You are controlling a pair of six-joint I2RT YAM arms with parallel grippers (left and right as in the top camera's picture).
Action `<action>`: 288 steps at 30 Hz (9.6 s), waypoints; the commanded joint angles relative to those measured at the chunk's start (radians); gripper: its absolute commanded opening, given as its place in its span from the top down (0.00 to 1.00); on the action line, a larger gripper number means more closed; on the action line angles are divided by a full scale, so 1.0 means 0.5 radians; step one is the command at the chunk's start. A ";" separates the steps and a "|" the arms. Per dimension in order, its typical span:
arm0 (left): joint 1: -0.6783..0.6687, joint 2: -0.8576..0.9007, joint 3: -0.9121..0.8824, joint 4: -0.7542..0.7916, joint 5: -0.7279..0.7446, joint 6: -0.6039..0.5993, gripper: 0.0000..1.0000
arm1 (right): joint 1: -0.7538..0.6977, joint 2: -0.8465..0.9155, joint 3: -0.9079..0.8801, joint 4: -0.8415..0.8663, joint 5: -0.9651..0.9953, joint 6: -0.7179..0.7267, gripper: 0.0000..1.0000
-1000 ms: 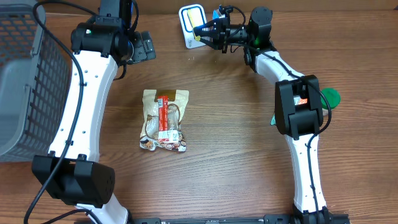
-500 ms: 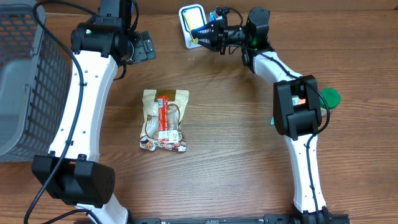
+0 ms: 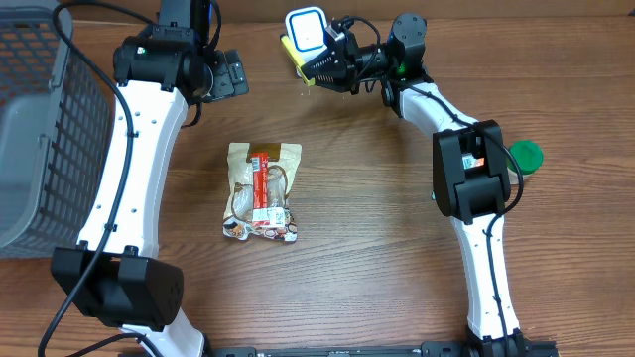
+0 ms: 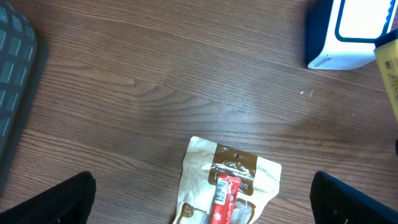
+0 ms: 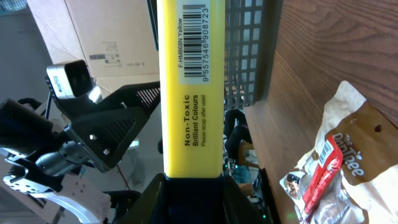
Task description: Scan the item barcode
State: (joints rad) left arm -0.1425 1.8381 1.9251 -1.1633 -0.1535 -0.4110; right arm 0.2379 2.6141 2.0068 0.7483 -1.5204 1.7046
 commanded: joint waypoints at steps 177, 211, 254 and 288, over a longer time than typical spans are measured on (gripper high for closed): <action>-0.004 -0.053 0.040 0.001 -0.011 0.030 0.00 | 0.294 -1.047 -0.743 -3.523 1.983 -3.214 0.96; -0.004 -0.053 0.041 0.000 -0.012 0.030 0.00 | 0.163 -0.073 -0.321 -0.397 1.015 -0.803 0.97; -0.004 -0.053 0.040 0.000 -0.012 0.030 0.00 | 0.078 -0.006 -0.317 0.415 1.173 -0.146 0.96; -0.004 -0.053 0.040 0.000 -0.012 0.030 0.01 | 0.000 -0.005 -0.317 0.515 0.852 0.441 0.97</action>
State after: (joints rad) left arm -0.1425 1.8381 1.9255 -1.1629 -0.1539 -0.4110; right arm 0.2317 2.6205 1.8275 0.9203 -1.1843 1.6447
